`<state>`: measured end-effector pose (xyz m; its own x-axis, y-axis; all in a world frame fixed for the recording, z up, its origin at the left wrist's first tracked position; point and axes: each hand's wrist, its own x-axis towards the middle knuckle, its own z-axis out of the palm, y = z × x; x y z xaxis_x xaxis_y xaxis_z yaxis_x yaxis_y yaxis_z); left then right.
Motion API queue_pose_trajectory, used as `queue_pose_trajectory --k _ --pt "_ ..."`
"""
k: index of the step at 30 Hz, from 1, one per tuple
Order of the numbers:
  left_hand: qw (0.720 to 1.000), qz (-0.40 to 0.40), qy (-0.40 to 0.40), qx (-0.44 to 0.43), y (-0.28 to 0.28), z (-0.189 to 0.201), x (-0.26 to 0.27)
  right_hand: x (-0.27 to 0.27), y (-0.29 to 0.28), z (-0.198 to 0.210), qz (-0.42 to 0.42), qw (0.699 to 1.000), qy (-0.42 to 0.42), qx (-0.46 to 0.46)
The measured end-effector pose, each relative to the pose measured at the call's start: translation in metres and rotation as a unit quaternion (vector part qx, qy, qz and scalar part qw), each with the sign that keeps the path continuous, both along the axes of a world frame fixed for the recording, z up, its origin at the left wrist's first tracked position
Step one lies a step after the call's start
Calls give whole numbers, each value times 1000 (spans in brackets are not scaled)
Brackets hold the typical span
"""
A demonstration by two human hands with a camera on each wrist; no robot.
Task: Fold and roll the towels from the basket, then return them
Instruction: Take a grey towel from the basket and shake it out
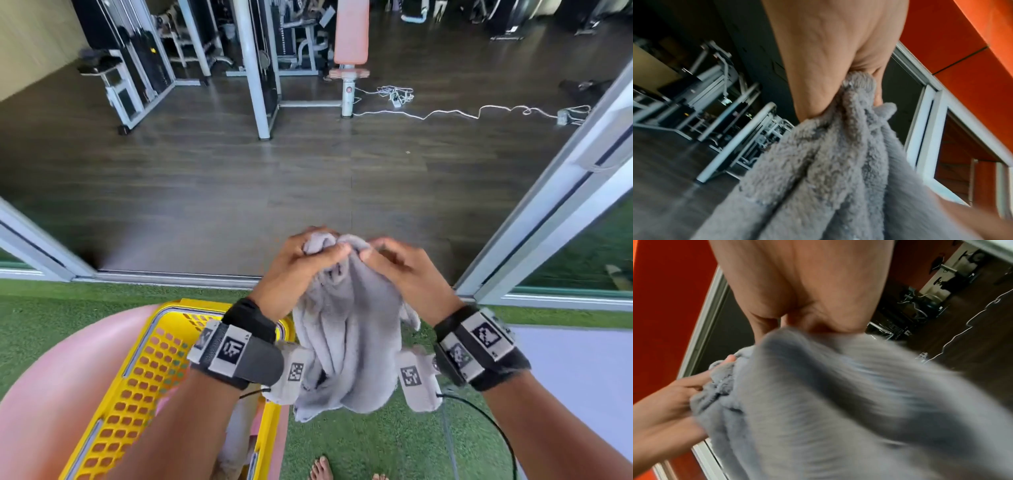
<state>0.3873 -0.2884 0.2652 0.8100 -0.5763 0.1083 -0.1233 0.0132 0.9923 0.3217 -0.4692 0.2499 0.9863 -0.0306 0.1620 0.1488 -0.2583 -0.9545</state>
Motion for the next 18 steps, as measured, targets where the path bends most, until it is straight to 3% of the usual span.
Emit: queue_pose_trajectory --k 3,6,11,15,18 --pt "997 50 30 -46 9 2 -4 -39 -27 -25 11 997 63 -52" --pt "991 120 43 -47 3 -6 -30 -67 -54 -30 13 996 57 -69" --pt "995 39 80 45 -53 -31 -114 -82 -50 -3 78 994 5 -81" --pt "990 79 112 26 -66 -43 -148 -113 -62 -3 66 996 12 -62" --pt "989 104 104 18 -70 -36 -169 -147 -87 -16 99 986 59 -117"
